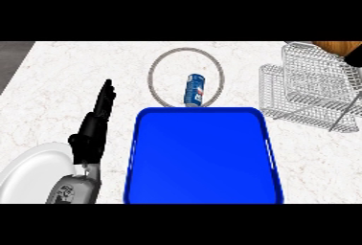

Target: Pick the croissant from the tray and place it in the tiered basket

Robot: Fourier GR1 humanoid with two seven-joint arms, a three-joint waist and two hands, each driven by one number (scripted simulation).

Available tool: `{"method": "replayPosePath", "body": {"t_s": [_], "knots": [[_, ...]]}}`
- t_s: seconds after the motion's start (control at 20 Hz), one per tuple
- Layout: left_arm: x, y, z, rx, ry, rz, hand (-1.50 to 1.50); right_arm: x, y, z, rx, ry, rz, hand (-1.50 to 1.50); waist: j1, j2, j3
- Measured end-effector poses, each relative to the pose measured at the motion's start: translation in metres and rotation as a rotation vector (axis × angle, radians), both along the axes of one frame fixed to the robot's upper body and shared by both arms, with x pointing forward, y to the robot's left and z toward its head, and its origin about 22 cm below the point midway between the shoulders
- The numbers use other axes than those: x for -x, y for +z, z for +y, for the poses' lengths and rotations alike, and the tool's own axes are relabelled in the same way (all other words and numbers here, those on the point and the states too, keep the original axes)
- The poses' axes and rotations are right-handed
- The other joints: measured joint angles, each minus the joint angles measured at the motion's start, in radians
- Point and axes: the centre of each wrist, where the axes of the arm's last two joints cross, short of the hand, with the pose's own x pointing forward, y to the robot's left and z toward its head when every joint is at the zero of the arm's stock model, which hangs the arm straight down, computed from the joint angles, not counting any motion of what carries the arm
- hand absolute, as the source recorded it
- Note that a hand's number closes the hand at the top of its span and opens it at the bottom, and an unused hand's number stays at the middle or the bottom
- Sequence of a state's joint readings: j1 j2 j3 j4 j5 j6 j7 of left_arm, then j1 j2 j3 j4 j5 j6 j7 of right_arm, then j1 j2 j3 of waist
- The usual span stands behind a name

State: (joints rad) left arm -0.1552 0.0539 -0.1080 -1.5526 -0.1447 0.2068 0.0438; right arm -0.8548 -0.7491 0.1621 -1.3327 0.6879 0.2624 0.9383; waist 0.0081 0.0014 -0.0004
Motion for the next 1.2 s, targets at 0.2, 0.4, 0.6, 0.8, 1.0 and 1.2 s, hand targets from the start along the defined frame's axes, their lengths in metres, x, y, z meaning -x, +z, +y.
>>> {"method": "replayPosePath", "body": {"t_s": [0.2, 0.4, 0.6, 0.8, 1.0, 1.2], "knots": [[0.001, -0.002, 0.001, 0.002, -0.004, 0.01, 0.0, -0.01, -0.005, -0.018, -0.133, -0.07, -0.022, -1.5, 0.001, 0.001, 0.001], [0.004, 0.002, -0.002, 0.003, -0.001, 0.008, 0.0, -0.015, -0.017, -0.033, -0.267, -0.081, -0.064, -1.5, 0.001, 0.0, 0.001], [0.006, -0.003, -0.004, 0.005, 0.0, 0.013, 0.0, -0.009, -0.021, -0.044, -0.379, -0.072, -0.151, -1.5, -0.007, -0.002, 0.001], [0.001, 0.001, 0.007, 0.006, 0.011, 0.011, 0.0, 0.001, -0.013, -0.057, -0.466, -0.107, -0.319, -1.5, -0.012, -0.003, 0.001], [0.004, -0.001, 0.007, 0.004, 0.017, 0.014, 0.0, 0.023, 0.0, -0.085, -0.509, -0.204, -0.428, -1.5, -0.02, -0.006, 0.0], [0.009, -0.002, 0.013, 0.002, 0.033, 0.022, 0.0, 0.057, 0.001, -0.118, -0.584, -0.285, -0.509, -1.5, -0.039, -0.01, 0.001]]}}
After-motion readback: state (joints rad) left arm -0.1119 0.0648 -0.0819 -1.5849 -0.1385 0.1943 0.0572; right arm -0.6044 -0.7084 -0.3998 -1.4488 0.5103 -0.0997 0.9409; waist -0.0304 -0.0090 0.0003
